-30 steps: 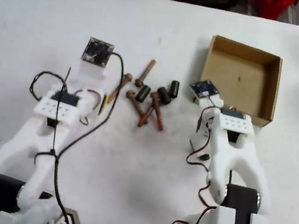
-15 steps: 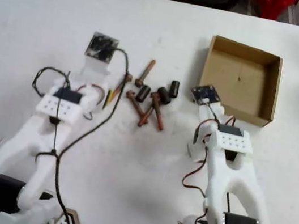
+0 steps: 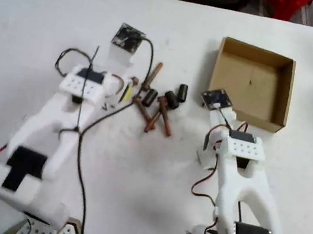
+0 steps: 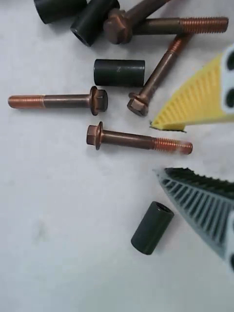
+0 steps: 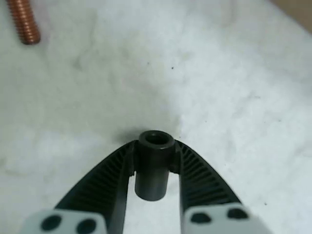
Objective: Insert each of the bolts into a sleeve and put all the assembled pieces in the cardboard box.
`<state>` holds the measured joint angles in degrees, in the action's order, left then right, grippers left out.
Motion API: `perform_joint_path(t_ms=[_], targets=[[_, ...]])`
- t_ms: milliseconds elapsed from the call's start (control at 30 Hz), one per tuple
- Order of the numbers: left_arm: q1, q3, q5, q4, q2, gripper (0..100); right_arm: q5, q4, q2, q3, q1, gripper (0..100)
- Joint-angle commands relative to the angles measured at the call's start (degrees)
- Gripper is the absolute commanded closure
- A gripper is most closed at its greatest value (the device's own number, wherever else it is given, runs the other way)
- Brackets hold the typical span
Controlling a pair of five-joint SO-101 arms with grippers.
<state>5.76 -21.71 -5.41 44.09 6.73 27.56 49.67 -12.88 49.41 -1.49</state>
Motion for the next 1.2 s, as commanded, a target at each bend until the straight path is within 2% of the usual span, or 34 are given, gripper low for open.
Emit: perform_joint_path(t_ms=[0,200,300,500,633,867,1100,1167], targets=[[1.01,11.08,-0.79,4.66,6.29,83,-0.35,-0.84,-2.33,-0.35,0.4,98.0],[0.75,22.59,-1.76,8.62,16.57,83,-0.35,-0.75,-2.33,-0.35,0.4,98.0],[1.1,26.46,-4.57,9.41,20.09,84,-0.35,-0.66,-2.33,-0.35,0.31,98.0],[1.19,31.91,-4.92,10.11,25.89,83,-0.26,-0.75,-2.33,0.26,0.13,98.0],[1.89,37.8,-7.56,16.09,29.05,83,0.88,-0.75,-2.33,0.35,0.04,98.0],[1.8,51.16,-7.21,24.7,38.11,84,1.14,-0.84,-2.33,0.44,0.04,98.0],[0.92,66.11,-7.65,33.23,47.69,98,1.23,-0.92,-2.33,0.53,0.04,98.0],[0.92,68.92,-7.65,35.6,49.19,98,1.23,-0.92,-2.33,0.53,0.04,98.0]])
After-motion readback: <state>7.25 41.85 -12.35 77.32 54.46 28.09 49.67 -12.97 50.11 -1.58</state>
